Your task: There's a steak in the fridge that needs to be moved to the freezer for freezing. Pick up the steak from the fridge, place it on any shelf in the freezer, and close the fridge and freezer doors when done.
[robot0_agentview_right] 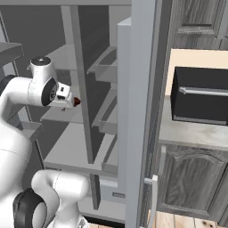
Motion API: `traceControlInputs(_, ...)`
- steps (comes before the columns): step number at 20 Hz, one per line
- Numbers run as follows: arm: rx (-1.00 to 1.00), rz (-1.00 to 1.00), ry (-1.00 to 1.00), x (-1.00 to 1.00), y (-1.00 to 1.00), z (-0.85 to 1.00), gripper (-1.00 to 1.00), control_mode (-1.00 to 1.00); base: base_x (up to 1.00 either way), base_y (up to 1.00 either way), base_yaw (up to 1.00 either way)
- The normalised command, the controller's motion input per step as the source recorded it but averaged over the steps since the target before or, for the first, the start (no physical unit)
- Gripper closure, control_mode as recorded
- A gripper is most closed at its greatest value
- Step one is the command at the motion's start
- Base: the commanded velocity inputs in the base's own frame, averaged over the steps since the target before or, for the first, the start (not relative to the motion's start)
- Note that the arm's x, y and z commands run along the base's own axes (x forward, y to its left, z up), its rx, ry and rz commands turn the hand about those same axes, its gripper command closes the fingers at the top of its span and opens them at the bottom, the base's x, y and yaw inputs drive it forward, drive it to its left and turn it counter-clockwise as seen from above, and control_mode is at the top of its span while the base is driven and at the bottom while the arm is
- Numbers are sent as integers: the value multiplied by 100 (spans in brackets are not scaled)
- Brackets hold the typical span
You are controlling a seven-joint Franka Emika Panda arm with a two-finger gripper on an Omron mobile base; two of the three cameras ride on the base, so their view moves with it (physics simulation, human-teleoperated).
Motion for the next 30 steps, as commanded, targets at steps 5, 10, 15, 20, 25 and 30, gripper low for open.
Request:
traceControlInputs(5,6,9,-2,27,21,-45,-100,-100,0,0,0)
traceControlInputs(10,3,8,-9,36,15,-43,-100,-100,0,0,0)
traceControlInputs(15,0,0,-13,36,31,-24,-100,-100,0,0,0)
traceControlInputs(20,0,0,-1,33,1,-1,-100,-100,0,0,0)
traceControlInputs(25,0,0,0,30,2,-6,-100,-100,0,0,0)
traceControlInputs(30,0,0,0,37,9,-7,-100,-100,0,0,0)
